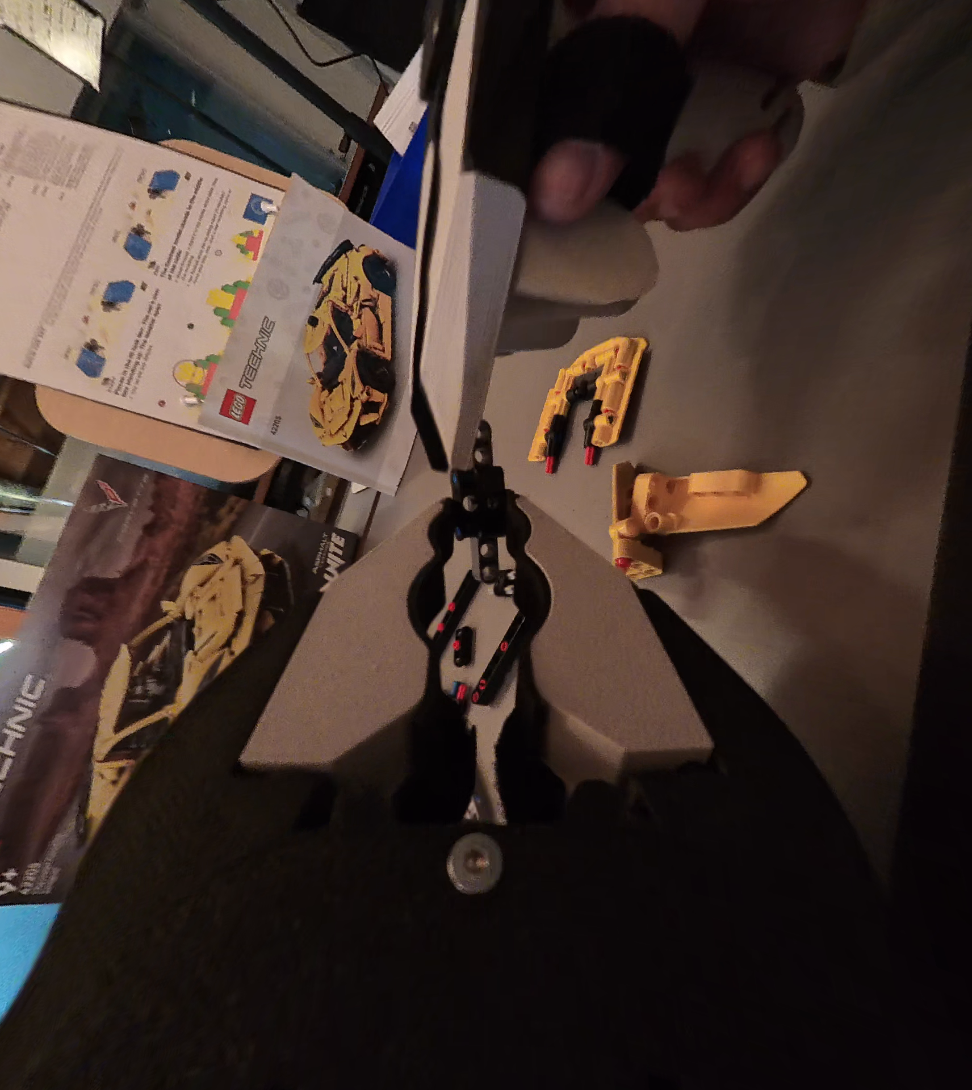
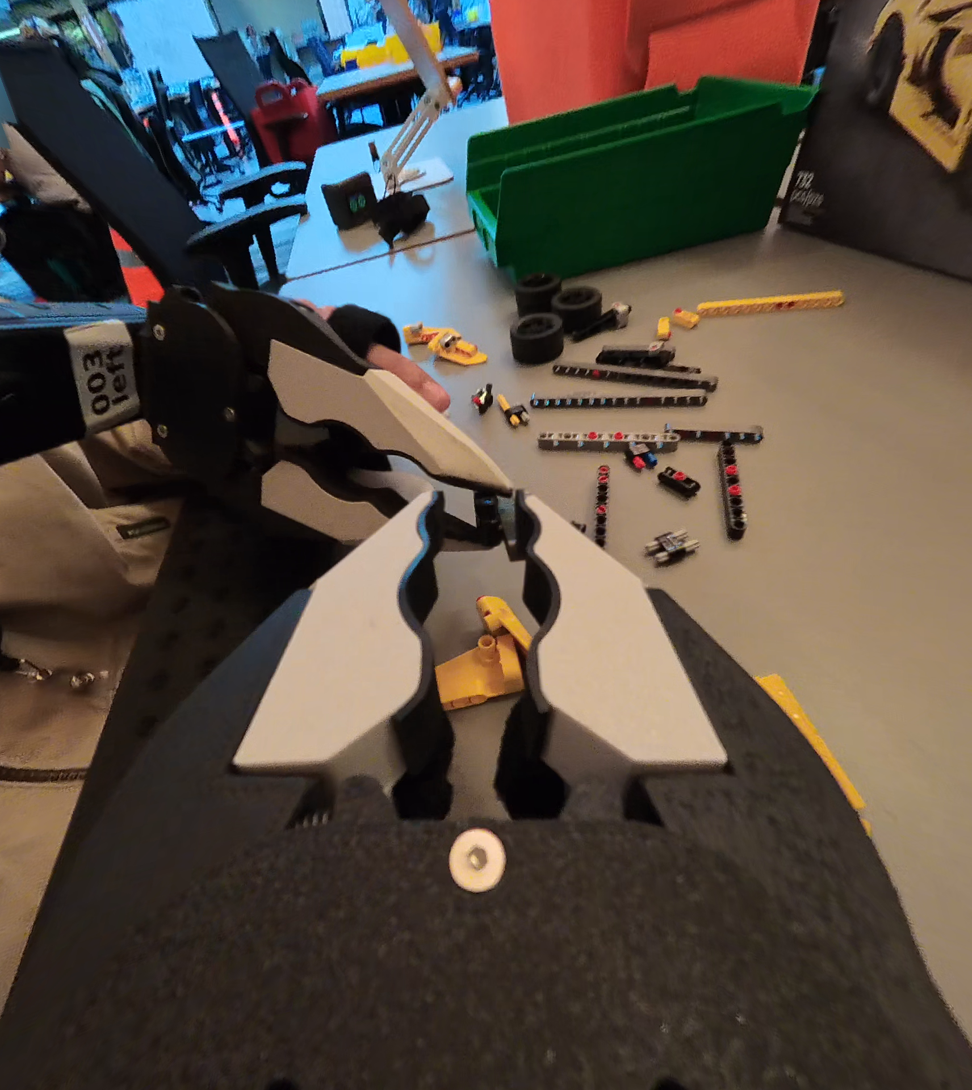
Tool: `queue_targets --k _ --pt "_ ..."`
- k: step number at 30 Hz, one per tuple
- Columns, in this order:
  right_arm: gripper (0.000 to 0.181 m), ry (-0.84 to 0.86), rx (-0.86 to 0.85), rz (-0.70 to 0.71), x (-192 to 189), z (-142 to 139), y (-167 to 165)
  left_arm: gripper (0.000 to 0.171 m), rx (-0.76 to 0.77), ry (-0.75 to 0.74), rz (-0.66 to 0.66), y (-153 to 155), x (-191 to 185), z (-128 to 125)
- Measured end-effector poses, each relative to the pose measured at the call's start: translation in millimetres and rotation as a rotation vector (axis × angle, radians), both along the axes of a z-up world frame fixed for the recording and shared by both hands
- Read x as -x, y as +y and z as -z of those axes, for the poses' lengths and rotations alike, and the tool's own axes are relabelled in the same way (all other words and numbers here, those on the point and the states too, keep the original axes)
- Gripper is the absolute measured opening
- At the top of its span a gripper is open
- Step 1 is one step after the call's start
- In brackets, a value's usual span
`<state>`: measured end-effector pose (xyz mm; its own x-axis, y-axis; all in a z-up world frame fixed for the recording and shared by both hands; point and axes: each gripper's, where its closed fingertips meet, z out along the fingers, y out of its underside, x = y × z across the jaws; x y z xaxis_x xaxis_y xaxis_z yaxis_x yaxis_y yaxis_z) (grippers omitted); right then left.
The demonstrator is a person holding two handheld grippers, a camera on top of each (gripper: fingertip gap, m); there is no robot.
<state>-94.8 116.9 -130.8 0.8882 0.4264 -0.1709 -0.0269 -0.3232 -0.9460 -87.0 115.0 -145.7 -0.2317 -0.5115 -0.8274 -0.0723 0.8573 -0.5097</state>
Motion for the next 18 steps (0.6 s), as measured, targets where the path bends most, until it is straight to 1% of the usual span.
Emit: queue_targets --k 2,3,5,7,8,10,11,12,13,14,16,18 --pt "0.016 -0.026 0.023 -0.004 2.2 5.3 1.2 0.017 -0.028 -0.010 -0.003 -1.7 0.1 -0.6" --pt "0.009 -0.042 0.029 0.001 2.0 7.3 1.4 0.017 -0.035 -0.008 0.000 -2.6 0.2 0.6" --pt "0.007 -0.055 0.035 0.010 1.4 10.1 2.1 0.017 -0.030 0.003 -0.007 -2.5 0.2 2.1" --pt "0.007 -0.008 0.065 0.024 -0.2 12.2 2.6 0.017 0.033 0.020 -0.018 -0.3 -0.4 1.6" --pt "0.007 0.060 0.051 0.036 -3.3 6.6 3.0 0.019 0.100 0.001 -0.039 4.6 -1.6 -5.2" --pt "0.007 0.270 0.015 0.049 -11.7 -9.6 2.1 0.022 0.313 -0.055 -0.107 23.6 -3.4 -26.1" --pt "0.007 0.366 -0.008 0.045 -15.2 -16.6 1.1 0.017 0.432 -0.072 -0.154 37.1 -4.3 -33.7" --pt "0.007 0.454 -0.051 0.043 -18.5 -25.3 0.1 0.015 0.553 -0.070 -0.195 49.4 -5.3 -36.5" --pt "0.006 0.534 -0.093 0.039 -21.2 -34.7 -1.2 0.015 0.686 -0.040 -0.201 54.5 -6.3 -35.5" --pt "0.006 0.585 -0.115 0.035 -23.3 -40.5 -1.9 0.015 0.837 0.009 -0.157 50.1 -6.8 -34.5" --pt "0.006 0.608 -0.140 0.036 -24.8 -44.4 -1.3 0.015 1.165 0.121 -0.007 28.8 -5.5 -39.0" --pt "0.006 0.610 -0.164 0.020 -20.8 -48.7 -1.5 0.027 1.433 0.233 0.174 5.3 -2.4 -48.0"
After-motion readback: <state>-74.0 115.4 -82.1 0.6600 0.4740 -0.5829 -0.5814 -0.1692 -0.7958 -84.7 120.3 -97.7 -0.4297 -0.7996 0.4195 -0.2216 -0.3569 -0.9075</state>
